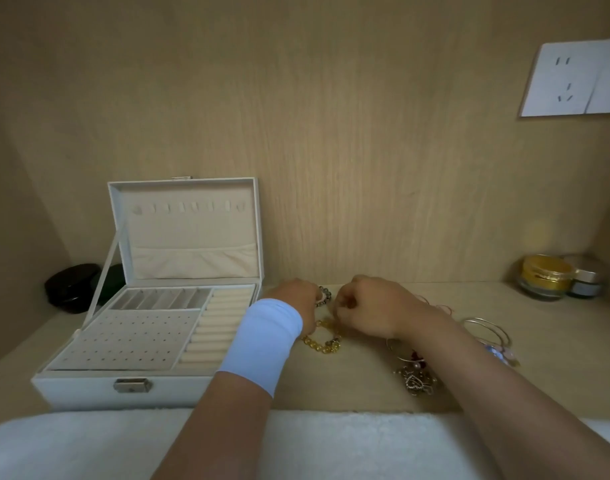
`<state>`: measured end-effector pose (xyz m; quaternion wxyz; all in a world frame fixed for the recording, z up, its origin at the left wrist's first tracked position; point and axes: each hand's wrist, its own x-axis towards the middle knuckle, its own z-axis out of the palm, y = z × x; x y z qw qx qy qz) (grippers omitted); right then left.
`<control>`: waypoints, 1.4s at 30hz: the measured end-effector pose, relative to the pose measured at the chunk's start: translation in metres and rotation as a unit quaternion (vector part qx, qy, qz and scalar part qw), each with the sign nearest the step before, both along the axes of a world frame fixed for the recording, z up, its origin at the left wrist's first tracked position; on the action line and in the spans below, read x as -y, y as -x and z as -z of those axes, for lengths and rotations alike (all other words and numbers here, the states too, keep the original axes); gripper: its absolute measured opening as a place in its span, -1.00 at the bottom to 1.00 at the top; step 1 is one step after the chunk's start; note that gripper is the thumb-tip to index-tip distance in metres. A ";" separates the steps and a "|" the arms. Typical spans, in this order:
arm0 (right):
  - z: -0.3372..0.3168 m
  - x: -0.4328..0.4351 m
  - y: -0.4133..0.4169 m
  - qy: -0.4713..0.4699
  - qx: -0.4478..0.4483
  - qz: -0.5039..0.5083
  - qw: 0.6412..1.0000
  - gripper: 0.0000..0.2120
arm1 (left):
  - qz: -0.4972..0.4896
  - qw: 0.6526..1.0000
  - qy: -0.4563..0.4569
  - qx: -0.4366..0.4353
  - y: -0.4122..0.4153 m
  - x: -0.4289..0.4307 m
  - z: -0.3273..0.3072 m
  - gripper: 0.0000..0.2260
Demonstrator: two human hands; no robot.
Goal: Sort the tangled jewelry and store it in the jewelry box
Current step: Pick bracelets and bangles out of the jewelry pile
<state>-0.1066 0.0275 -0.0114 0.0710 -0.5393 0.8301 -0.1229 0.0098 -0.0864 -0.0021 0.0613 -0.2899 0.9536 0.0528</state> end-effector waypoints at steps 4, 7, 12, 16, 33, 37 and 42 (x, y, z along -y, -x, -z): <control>-0.001 0.003 -0.013 -0.031 0.002 0.014 0.999 -0.77 | 0.002 0.998 -0.056 -0.030 -0.003 0.004 -0.005 -0.67; 0.013 0.016 -0.021 0.038 0.008 0.040 0.998 -0.85 | -0.003 0.998 -0.067 -0.017 -0.004 0.007 -0.002 -0.69; 0.022 0.029 -0.020 0.120 -0.003 0.076 0.990 -0.81 | -0.043 0.997 0.010 -0.063 -0.002 0.012 0.006 -0.70; 0.020 0.023 -0.009 0.099 0.009 0.053 0.994 -0.84 | -0.017 0.994 0.014 -0.109 0.004 0.004 0.014 -0.72; -0.035 -0.044 0.048 -0.097 0.055 0.046 0.993 -0.91 | 0.023 0.973 -0.144 -0.181 0.017 -0.035 0.001 -0.88; -0.028 -0.044 0.049 -0.139 0.011 0.070 0.988 -0.85 | 0.042 0.982 -0.139 -0.124 0.027 -0.058 0.015 -0.86; -0.030 -0.043 0.039 -0.160 -0.024 0.106 0.981 -0.76 | 0.026 0.989 -0.094 -0.110 0.031 -0.065 0.017 -0.89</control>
